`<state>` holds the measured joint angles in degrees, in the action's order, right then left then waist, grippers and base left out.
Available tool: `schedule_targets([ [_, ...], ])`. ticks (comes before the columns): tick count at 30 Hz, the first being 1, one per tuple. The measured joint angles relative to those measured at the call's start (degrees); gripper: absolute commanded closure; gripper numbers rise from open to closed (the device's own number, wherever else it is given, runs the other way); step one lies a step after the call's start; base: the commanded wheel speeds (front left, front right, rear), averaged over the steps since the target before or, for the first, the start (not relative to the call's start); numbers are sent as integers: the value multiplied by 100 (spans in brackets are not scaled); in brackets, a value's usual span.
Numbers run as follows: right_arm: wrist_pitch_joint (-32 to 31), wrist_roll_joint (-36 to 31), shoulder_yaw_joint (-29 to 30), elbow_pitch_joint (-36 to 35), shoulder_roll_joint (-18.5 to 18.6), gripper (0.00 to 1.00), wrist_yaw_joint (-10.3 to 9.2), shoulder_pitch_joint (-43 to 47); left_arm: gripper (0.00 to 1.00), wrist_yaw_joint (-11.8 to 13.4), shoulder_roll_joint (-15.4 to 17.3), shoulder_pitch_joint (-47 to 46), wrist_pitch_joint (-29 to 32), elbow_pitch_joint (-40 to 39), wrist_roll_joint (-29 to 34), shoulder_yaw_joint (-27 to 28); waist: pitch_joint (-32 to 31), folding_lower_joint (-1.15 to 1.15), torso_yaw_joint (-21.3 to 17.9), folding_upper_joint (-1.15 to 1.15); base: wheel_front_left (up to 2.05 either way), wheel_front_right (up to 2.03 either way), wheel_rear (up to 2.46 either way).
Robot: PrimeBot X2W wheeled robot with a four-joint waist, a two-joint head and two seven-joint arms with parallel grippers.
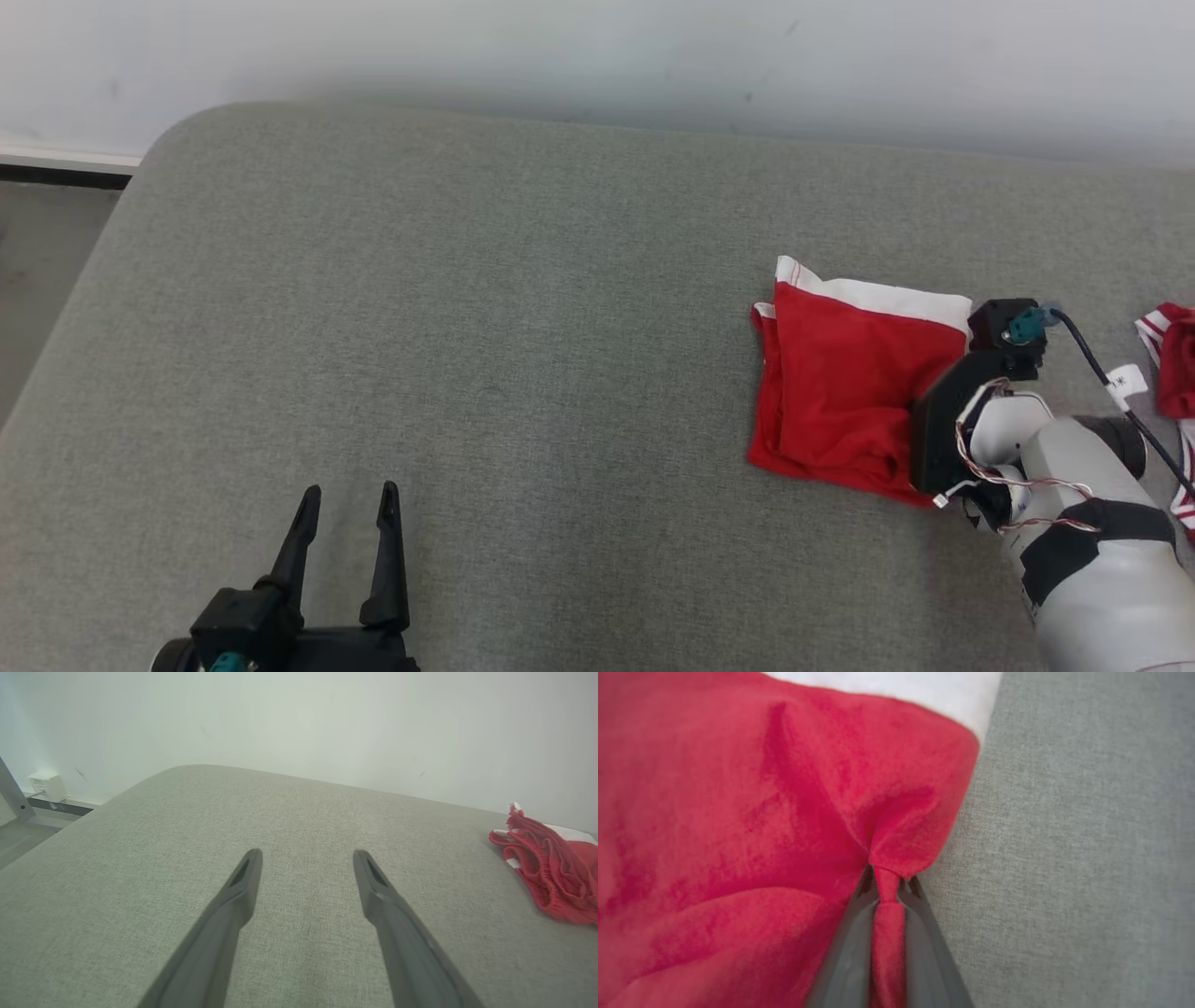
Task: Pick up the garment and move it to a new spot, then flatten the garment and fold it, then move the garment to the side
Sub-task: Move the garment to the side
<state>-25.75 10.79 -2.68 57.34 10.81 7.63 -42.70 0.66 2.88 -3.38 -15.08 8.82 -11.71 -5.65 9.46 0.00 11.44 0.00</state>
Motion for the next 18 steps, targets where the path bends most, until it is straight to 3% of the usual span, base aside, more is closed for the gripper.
schedule_targets([
  [5,-287,-74,-1083,-509,411,100,-7,-276,0,-1,2,-79,1,-62,-31,59,31,0,-239,1,0,0,0],
  [9,-627,324,-2060,-1169,835,100,-7,-483,0,-2,0,-111,1,-121,-57,116,68,0,-482,1,0,0,0],
  [13,-914,856,-2860,-1952,1528,100,-7,-616,0,-19,-1,-169,0,-149,-55,185,119,0,-767,1,0,0,0],
  [18,-1063,1311,-3401,-2703,2250,100,-7,-771,0,-71,0,-304,-3,-168,-26,304,216,0,-1141,1,0,0,0],
])
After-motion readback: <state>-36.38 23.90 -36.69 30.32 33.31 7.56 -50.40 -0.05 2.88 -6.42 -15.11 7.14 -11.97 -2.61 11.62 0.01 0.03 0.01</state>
